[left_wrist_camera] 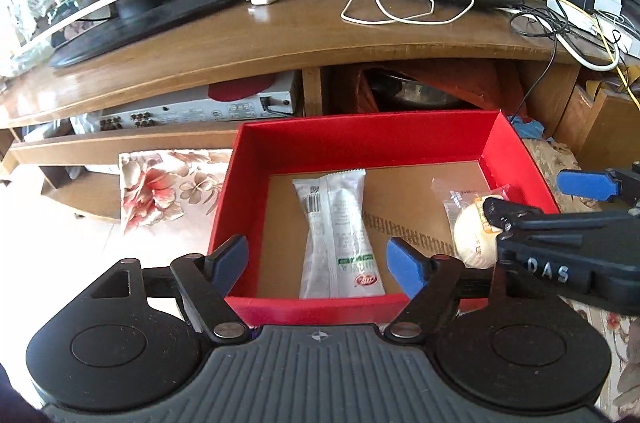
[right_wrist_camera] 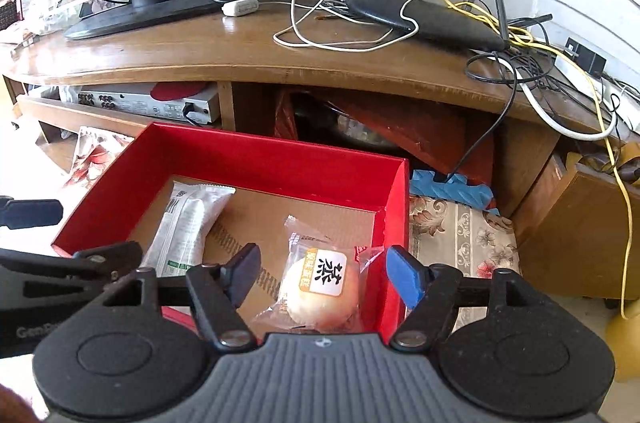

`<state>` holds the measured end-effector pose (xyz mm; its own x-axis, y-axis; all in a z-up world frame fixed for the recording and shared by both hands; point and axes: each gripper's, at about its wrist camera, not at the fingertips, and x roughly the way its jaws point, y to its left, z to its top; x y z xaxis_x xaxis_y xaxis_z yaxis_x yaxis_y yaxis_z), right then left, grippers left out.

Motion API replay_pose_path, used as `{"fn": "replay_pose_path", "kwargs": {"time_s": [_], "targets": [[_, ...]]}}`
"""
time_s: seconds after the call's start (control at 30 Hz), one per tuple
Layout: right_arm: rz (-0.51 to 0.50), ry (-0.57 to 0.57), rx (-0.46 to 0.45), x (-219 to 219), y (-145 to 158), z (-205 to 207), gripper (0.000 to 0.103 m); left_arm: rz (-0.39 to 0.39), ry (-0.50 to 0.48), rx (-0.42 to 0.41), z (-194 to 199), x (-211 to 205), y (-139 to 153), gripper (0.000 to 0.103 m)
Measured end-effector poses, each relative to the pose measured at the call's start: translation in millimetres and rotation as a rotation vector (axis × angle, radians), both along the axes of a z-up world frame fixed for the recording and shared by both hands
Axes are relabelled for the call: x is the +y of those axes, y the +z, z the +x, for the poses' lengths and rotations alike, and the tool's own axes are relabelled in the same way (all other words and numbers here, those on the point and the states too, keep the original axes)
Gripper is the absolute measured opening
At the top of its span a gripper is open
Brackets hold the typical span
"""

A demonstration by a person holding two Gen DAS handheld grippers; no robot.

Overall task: Organize snacks
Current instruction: 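Open both grippers to release the packet and bun in the box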

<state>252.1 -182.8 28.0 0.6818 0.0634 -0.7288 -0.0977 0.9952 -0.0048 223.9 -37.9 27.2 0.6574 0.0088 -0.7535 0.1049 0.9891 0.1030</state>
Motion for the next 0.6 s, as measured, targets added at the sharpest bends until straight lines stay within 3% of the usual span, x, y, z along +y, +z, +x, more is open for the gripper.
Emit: {"fn": "replay_pose_path", "kwargs": {"time_s": [0.37, 0.6], "targets": [[0.044, -0.029, 0.004, -12.8, 7.5, -11.7, 0.067, -0.03, 0.008, 0.021, -13.5, 11.6, 2.0, 0.082], [0.035, 0.013, 0.03, -3.6, 4.3, -34.3, 0.067, -0.035, 0.006, 0.041, -28.9, 17.4, -0.7, 0.082]]}}
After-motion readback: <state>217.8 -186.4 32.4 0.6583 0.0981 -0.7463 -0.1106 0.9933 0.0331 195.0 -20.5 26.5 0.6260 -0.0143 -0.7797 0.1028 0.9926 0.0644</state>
